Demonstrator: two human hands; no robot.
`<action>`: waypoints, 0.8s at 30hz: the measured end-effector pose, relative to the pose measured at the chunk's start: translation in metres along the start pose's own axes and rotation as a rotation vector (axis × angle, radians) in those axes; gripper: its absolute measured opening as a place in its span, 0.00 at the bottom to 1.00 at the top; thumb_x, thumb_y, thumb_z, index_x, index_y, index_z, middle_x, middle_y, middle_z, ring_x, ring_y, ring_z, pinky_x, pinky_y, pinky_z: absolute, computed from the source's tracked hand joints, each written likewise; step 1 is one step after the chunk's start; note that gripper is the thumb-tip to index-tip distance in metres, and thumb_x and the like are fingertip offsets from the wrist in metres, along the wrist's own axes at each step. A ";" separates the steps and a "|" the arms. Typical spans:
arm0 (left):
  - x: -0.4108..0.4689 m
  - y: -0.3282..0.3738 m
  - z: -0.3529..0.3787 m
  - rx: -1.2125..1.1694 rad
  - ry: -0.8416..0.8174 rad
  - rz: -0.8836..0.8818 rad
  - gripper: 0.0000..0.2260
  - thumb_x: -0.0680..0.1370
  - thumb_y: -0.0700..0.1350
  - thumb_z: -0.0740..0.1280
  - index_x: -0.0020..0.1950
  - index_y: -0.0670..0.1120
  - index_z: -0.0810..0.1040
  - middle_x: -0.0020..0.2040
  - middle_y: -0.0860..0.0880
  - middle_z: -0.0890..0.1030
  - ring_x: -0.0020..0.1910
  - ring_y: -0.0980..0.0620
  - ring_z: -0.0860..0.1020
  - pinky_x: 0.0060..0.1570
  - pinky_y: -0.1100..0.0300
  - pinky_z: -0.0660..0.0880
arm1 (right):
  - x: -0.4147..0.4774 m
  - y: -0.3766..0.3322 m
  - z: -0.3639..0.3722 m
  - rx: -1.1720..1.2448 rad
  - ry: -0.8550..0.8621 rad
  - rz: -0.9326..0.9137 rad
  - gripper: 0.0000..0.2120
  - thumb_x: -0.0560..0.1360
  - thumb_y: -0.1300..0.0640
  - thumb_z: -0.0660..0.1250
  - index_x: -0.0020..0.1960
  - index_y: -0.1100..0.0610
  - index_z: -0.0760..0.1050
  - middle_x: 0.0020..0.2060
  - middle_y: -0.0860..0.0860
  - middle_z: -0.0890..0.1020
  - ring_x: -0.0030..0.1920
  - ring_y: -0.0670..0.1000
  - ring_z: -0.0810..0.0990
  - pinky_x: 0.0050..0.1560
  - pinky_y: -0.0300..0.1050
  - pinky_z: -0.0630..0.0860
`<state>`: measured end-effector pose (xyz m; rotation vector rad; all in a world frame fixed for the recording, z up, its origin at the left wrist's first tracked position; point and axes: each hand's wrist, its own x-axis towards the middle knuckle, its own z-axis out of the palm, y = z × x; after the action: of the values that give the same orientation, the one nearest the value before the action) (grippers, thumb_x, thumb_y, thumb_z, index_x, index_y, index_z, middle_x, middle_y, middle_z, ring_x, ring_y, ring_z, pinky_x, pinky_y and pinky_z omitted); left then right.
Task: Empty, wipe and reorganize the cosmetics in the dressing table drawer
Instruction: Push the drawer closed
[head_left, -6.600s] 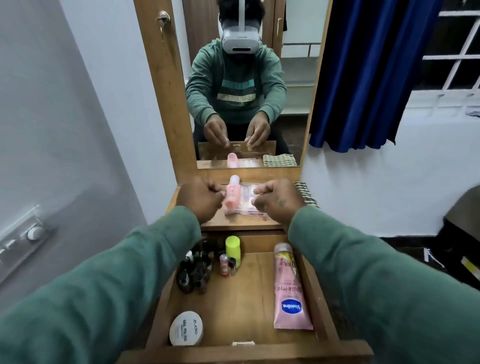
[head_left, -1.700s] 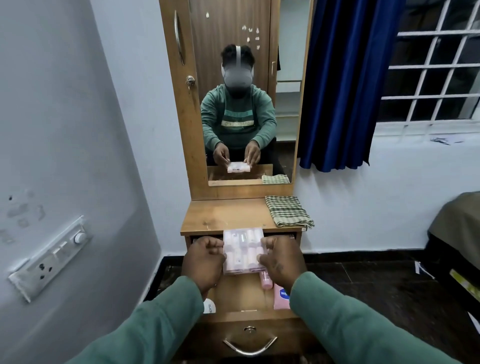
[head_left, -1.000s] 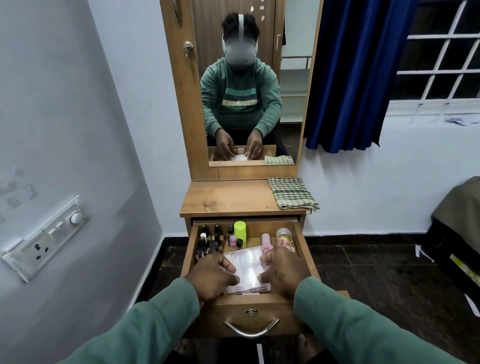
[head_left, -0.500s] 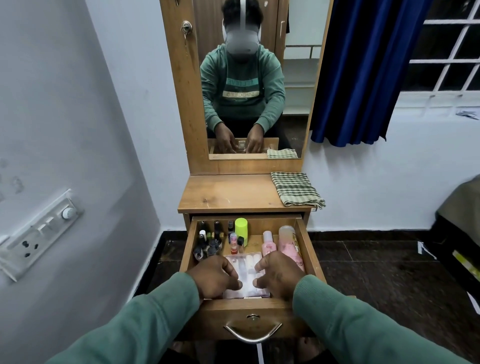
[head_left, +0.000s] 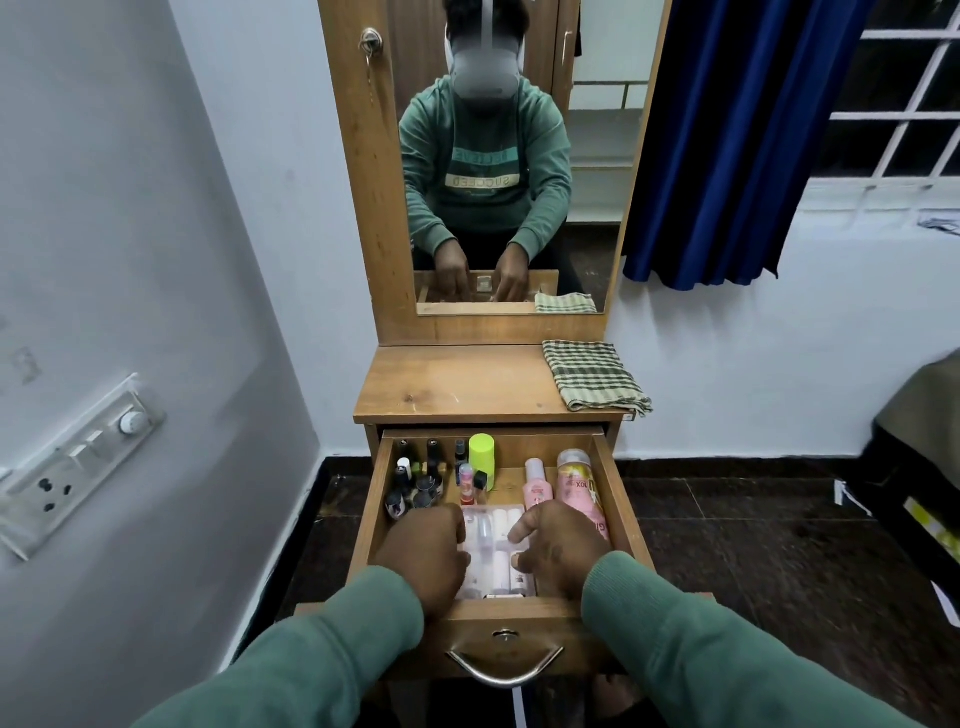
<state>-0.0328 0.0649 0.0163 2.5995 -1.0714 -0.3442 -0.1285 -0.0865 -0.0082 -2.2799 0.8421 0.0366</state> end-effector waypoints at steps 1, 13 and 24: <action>-0.005 0.002 -0.001 0.006 0.065 0.046 0.09 0.80 0.47 0.69 0.59 0.49 0.78 0.58 0.48 0.82 0.56 0.49 0.79 0.55 0.58 0.76 | -0.003 0.000 -0.001 -0.025 0.057 -0.028 0.12 0.77 0.63 0.75 0.59 0.54 0.82 0.55 0.51 0.84 0.54 0.52 0.82 0.47 0.36 0.79; -0.090 0.034 0.010 -0.031 0.393 0.450 0.13 0.78 0.43 0.65 0.62 0.52 0.76 0.54 0.52 0.78 0.54 0.50 0.74 0.52 0.58 0.69 | -0.111 -0.011 -0.004 -0.151 0.439 -0.469 0.10 0.79 0.60 0.63 0.54 0.51 0.81 0.51 0.48 0.84 0.53 0.52 0.80 0.51 0.48 0.77; -0.128 0.018 0.063 0.060 0.292 0.388 0.15 0.78 0.44 0.64 0.63 0.49 0.80 0.58 0.49 0.81 0.58 0.46 0.78 0.60 0.53 0.74 | -0.148 0.025 0.049 -0.277 0.372 -0.416 0.16 0.80 0.55 0.58 0.64 0.47 0.78 0.58 0.45 0.81 0.62 0.51 0.78 0.55 0.49 0.77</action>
<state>-0.1538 0.1318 -0.0224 2.3205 -1.4488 0.1544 -0.2501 0.0130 -0.0234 -2.7322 0.5469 -0.5003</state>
